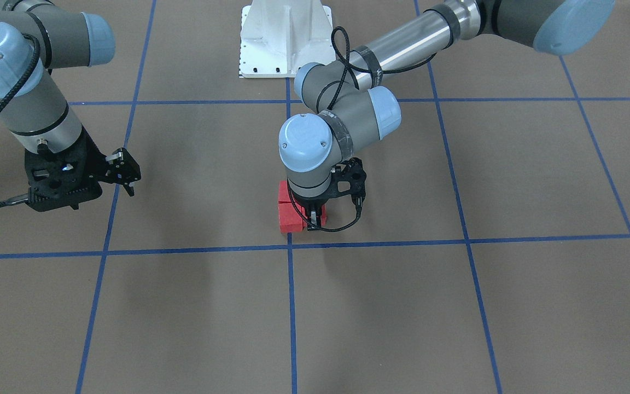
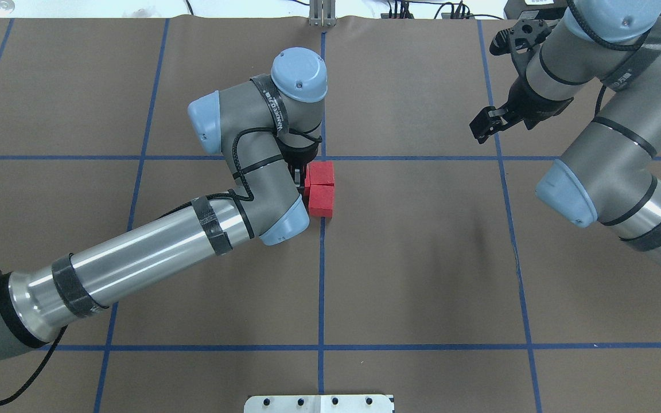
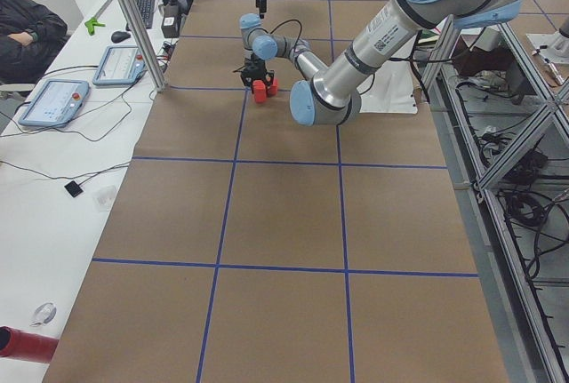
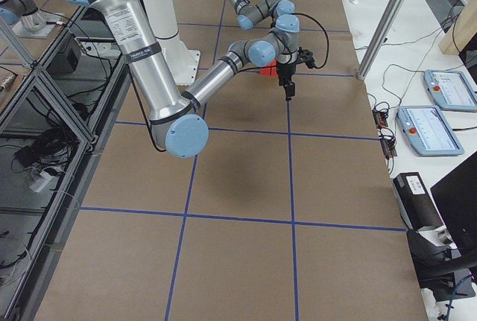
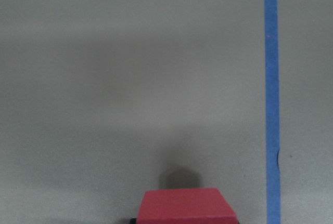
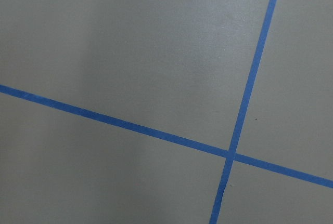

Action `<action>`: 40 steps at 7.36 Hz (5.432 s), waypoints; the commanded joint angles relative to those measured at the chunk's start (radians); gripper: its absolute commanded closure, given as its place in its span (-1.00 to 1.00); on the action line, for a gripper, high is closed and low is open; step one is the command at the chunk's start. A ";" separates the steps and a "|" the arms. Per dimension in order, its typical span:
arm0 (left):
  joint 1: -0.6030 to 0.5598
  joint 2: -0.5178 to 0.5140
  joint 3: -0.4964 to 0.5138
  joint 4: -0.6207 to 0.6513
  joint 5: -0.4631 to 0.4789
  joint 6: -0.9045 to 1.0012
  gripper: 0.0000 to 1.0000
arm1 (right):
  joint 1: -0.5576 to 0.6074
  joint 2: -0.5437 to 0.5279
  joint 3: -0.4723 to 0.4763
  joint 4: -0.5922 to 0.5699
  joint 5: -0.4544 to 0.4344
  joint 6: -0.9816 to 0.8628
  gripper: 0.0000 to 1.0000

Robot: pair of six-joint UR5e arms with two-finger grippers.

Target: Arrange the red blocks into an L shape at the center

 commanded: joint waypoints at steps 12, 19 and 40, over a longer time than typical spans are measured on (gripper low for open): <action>-0.304 0.360 -0.308 0.078 0.103 1.346 -1.00 | 0.214 -0.099 -0.017 -0.006 0.063 -0.014 -0.98; -0.822 0.753 -0.351 -0.025 -0.166 2.581 -1.00 | 0.589 -0.382 -0.095 -0.003 0.302 -0.526 -0.98; -0.950 1.043 -0.469 -0.184 -0.351 2.632 -1.00 | 0.641 -0.485 -0.077 -0.003 0.311 -0.525 -0.98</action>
